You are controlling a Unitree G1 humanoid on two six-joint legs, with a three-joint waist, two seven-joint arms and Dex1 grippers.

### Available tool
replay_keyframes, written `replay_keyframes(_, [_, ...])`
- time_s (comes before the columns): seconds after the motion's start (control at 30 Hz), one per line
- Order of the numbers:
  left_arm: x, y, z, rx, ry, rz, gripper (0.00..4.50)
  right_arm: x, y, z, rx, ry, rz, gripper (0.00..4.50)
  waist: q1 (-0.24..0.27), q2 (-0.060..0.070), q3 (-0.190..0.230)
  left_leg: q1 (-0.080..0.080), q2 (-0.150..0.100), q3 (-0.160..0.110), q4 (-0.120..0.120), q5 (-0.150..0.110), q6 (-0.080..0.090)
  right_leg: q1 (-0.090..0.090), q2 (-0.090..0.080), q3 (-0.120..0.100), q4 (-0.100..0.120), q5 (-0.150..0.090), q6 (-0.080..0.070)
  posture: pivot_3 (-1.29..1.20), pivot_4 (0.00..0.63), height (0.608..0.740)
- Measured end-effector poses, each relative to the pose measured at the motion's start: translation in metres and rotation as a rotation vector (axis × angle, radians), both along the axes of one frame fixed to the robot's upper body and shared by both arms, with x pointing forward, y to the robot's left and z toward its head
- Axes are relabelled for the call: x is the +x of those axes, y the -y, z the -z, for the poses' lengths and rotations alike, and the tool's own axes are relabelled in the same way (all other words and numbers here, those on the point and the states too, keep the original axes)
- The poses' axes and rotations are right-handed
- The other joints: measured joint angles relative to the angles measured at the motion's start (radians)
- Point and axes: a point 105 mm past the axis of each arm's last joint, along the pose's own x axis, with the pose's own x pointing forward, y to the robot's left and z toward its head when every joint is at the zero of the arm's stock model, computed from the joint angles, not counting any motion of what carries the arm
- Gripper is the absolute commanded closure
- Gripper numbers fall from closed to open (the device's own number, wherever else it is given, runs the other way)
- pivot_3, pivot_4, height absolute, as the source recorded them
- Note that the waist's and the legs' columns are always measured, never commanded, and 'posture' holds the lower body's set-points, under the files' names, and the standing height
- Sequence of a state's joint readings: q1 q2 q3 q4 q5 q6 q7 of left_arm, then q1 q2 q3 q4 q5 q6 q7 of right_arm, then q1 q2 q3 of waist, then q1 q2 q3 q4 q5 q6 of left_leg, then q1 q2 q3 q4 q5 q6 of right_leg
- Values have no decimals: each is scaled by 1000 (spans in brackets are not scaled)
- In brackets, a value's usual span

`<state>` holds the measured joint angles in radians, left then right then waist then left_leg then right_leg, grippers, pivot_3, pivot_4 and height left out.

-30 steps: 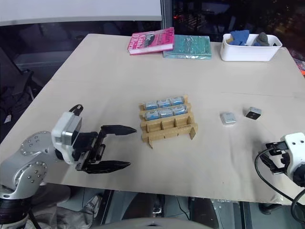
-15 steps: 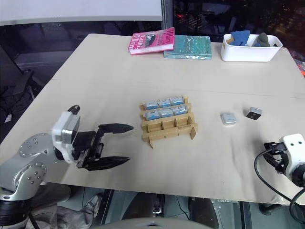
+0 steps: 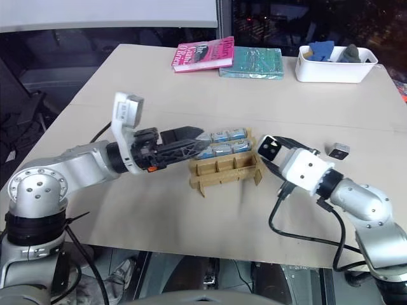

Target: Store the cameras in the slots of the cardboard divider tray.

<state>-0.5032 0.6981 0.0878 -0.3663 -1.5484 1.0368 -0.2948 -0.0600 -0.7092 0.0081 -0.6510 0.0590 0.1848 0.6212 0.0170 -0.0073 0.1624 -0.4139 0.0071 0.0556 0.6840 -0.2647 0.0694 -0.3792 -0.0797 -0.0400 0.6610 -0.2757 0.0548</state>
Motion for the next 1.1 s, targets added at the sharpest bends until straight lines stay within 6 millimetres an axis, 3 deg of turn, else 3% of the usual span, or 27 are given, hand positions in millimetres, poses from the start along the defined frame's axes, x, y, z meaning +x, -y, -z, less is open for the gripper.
replay_keyframes(0.23, [14, 28, 6, 11, -93, -30, 0, 1, -18, -9, -14, 80, -60, 2565, -3, -1, 1, 0, 0, -1, 0, 1, -2, 0, 1, -1, 0, 0, 0, 0, 150, 740])
replay_keyframes(0.67, [17, 43, 13, 46, -79, -14, 0, 1, -27, -19, 58, 79, -47, 2565, -2, -1, 1, 0, -1, -1, 0, 2, -3, 0, 2, -1, 1, 0, 0, 0, 150, 740])
replay_keyframes(0.77, [16, 48, 15, 40, -79, 3, 884, 1, -27, -19, 70, 72, -44, 2565, -3, -1, 1, 0, -1, -1, 0, 2, -3, 0, 2, -1, 1, 0, 0, 0, 150, 740])
replay_keyframes(0.97, [15, 53, 14, 29, -73, 24, 3647, 1, -28, -20, 79, 64, -35, 2565, -2, -1, 1, 0, -1, -1, 0, 2, -3, 0, 1, -1, 1, 0, 0, 0, 150, 740])
replay_keyframes(1.0, [16, 53, 13, 37, -66, 24, 3863, 2, -28, -20, 82, 61, -32, 2565, -2, -1, 1, 0, -1, -1, 0, 2, -3, 0, 1, -1, 1, 0, 0, 0, 150, 740])
replay_keyframes(1.1, [16, 53, 13, 42, -60, 27, 3850, 1, -28, -20, 89, 55, -27, 2565, -3, -1, 1, 0, -1, -1, 0, 2, -3, 0, 2, -1, 1, 0, 0, 0, 150, 740])
